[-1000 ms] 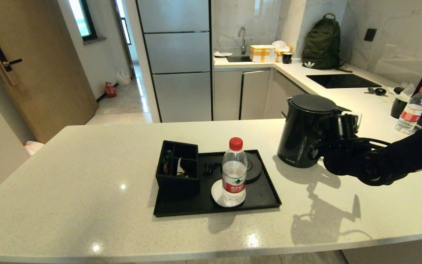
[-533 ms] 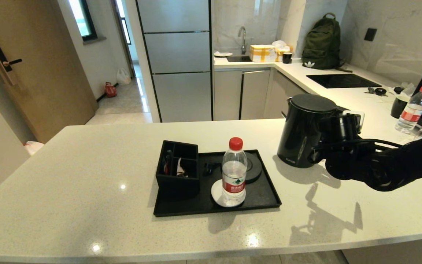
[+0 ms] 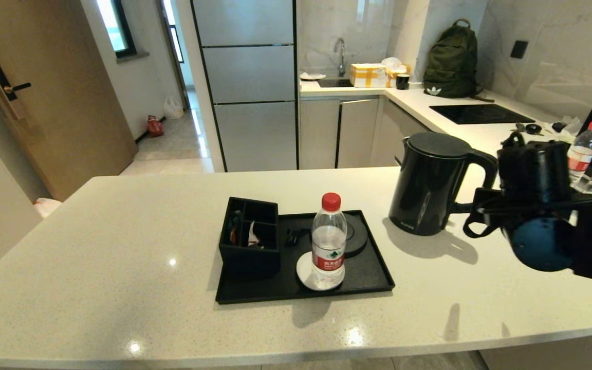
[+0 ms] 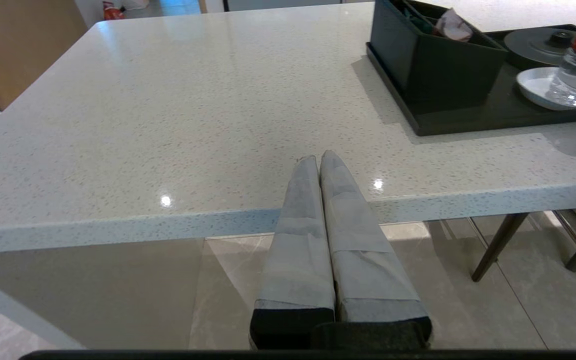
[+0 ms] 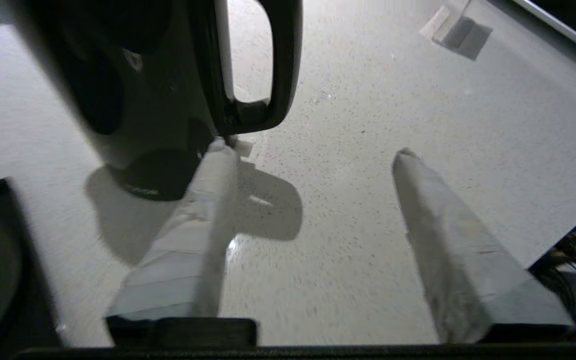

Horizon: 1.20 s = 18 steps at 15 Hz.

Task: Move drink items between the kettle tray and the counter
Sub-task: Pick up the tea bag

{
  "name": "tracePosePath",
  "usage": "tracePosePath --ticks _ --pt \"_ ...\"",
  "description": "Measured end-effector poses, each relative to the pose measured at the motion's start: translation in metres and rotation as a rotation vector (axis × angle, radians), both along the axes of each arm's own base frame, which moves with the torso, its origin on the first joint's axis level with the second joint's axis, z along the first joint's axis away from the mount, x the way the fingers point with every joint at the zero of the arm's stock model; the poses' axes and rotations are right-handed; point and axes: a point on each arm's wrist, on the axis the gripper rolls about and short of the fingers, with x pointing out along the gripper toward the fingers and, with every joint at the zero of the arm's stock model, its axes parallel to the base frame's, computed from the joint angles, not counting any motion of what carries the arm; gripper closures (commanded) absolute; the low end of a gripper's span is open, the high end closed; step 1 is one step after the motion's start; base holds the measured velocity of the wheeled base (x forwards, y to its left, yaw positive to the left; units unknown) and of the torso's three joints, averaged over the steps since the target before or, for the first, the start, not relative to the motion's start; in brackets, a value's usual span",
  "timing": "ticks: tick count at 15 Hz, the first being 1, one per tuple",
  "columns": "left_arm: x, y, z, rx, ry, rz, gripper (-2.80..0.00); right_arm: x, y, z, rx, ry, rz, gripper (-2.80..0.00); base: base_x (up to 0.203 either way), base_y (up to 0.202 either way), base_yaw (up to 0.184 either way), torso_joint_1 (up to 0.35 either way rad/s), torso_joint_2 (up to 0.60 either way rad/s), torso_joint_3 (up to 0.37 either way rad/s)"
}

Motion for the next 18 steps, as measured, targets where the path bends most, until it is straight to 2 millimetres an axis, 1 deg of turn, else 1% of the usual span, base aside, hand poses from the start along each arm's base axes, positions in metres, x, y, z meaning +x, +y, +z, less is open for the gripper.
tracePosePath --ticks 3,5,6,8,9,10,11,13,14,17,18 --pt "0.000 0.000 0.000 0.000 0.000 0.001 0.00 -0.059 -0.013 0.037 0.031 -0.049 0.068 0.00 0.000 0.000 0.000 0.000 0.00 0.000" --pt "0.000 0.000 0.000 0.000 0.000 0.001 0.00 -0.089 -0.026 0.049 0.032 -0.049 0.085 0.00 0.000 0.000 0.000 0.000 0.00 0.000" --pt "0.000 0.000 0.000 0.000 0.000 0.001 0.00 -0.102 -0.037 0.054 0.032 -0.055 0.062 0.00 0.000 0.000 0.000 0.000 0.00 0.000" --pt "0.000 0.000 0.000 0.000 0.000 0.000 0.00 -0.134 -0.072 0.067 0.038 -0.103 -0.078 0.00 0.000 0.000 0.000 0.000 0.00 0.000" --pt "0.000 0.000 0.000 0.000 0.000 0.000 0.00 -0.151 -0.085 0.070 0.042 -0.128 -0.141 0.00 0.000 0.000 0.000 0.000 0.00 0.000" --pt "0.000 0.000 0.000 0.000 0.000 0.001 0.00 -0.172 -0.097 0.071 0.044 -0.152 -0.199 0.00 0.000 0.000 0.000 0.000 0.00 0.000" --pt "0.000 0.000 0.000 0.000 0.000 0.001 0.00 -0.192 -0.105 0.067 0.044 -0.166 -0.244 0.00 0.000 0.000 0.000 0.000 0.00 0.000" --pt "0.000 0.000 0.000 -0.001 0.000 0.000 0.00 -0.224 -0.113 0.048 0.034 -0.157 -0.305 0.00 0.000 0.000 0.000 0.000 0.00 0.000" --pt "0.000 0.000 0.000 0.000 0.000 0.001 0.00 -0.235 -0.115 0.039 0.029 -0.146 -0.324 0.00 0.000 0.000 0.000 0.000 0.00 0.000" --pt "0.000 0.000 0.000 0.000 0.000 0.001 0.00 -0.255 -0.117 0.026 0.041 -0.181 -0.332 0.00 0.000 0.000 0.000 0.000 0.00 0.000" --pt "0.000 0.000 0.000 0.000 0.000 0.001 0.00 -0.260 -0.118 0.017 0.040 -0.177 -0.332 0.00 0.000 0.000 0.000 0.000 0.00 0.000"
